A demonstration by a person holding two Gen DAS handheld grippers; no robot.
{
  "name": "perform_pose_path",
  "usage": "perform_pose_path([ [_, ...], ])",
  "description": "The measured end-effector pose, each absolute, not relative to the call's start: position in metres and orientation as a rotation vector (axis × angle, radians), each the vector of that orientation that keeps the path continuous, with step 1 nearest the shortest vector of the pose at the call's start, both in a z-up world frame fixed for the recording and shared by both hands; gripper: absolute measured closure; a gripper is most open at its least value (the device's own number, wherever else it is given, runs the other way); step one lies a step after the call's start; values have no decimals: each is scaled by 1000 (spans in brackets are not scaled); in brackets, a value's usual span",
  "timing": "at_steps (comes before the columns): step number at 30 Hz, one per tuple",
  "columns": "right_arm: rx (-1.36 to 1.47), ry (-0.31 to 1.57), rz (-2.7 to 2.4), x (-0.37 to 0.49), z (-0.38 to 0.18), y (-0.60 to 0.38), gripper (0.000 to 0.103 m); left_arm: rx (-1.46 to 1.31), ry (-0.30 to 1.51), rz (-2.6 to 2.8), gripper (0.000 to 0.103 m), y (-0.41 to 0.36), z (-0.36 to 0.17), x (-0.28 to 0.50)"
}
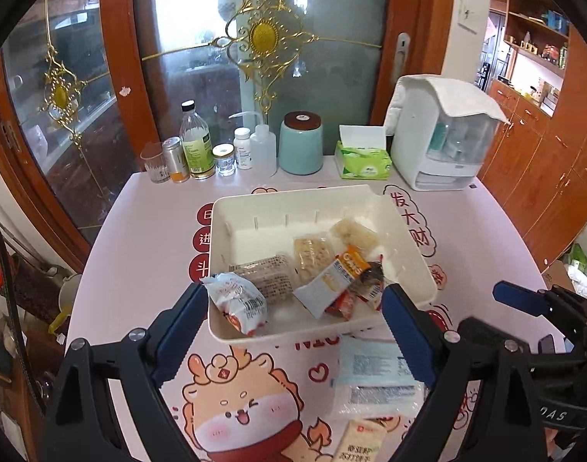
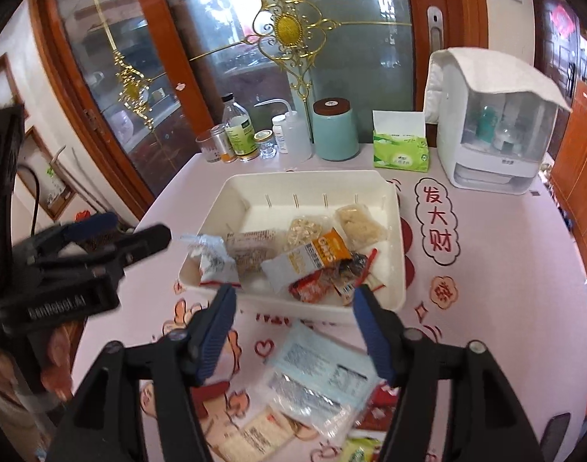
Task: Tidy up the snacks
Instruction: 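Lower both packs into the tray and open both tools, then grasp beige biscuit bag with left tool while right tool grasps green-yellow pack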
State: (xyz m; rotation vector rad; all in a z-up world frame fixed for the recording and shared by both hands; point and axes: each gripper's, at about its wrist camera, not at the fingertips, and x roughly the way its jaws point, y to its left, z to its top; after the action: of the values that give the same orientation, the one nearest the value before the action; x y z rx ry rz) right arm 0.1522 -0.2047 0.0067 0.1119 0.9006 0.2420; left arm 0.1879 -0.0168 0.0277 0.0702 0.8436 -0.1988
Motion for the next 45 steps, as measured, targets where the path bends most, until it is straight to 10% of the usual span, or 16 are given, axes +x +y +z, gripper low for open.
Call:
perform_pose_path([
  [45, 145, 1294, 112, 40, -193, -257, 36, 147, 1320, -215, 7, -86, -213, 75],
])
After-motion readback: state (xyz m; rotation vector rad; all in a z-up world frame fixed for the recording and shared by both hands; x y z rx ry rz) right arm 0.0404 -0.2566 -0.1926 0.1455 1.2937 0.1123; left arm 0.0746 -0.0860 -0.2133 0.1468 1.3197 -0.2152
